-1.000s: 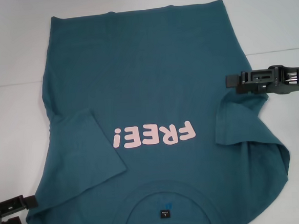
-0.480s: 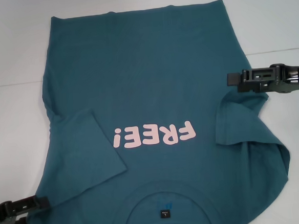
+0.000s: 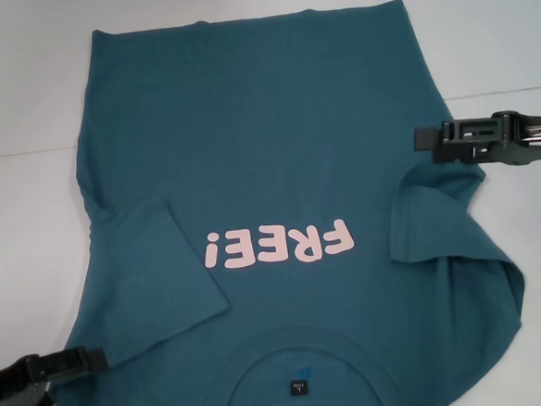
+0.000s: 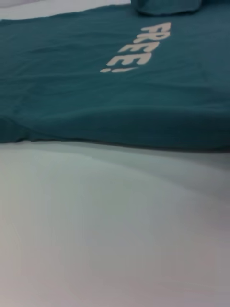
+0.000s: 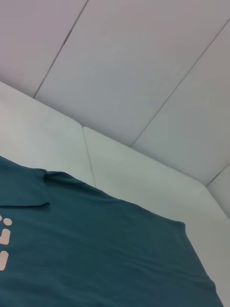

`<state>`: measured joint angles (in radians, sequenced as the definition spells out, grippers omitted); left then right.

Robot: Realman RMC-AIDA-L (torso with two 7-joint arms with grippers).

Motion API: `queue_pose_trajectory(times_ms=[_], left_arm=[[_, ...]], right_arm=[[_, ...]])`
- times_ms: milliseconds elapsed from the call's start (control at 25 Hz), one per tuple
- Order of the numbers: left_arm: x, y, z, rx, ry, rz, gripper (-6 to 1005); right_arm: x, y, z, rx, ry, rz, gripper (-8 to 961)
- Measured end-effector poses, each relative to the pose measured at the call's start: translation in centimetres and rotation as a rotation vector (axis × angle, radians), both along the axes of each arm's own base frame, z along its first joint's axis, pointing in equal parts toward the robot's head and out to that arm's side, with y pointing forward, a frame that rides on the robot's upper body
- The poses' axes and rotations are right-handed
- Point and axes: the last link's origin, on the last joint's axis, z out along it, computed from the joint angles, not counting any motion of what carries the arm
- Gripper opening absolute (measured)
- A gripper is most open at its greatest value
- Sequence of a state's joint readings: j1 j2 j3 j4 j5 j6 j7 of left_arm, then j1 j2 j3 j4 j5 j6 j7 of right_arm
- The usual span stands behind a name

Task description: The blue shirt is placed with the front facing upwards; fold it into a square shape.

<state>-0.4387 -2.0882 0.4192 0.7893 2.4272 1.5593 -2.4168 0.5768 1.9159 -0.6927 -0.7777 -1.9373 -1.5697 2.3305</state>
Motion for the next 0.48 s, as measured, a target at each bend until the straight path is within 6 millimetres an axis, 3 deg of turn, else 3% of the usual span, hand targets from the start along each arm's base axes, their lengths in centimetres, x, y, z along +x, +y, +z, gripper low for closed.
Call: queue_pose_trajectory(times_ms=[200, 480], left_arm=[[0.27, 0.16, 0.14, -0.002, -0.003, -0.002, 907], [0.26, 0.20, 0.30, 0.002, -0.009, 0.000, 606]], right_arm=[[0.21, -0.07, 0.04, 0.003, 0.006, -0.007, 728], [0.48, -0.15, 0.29, 0.012, 0.010, -0.014, 727]])
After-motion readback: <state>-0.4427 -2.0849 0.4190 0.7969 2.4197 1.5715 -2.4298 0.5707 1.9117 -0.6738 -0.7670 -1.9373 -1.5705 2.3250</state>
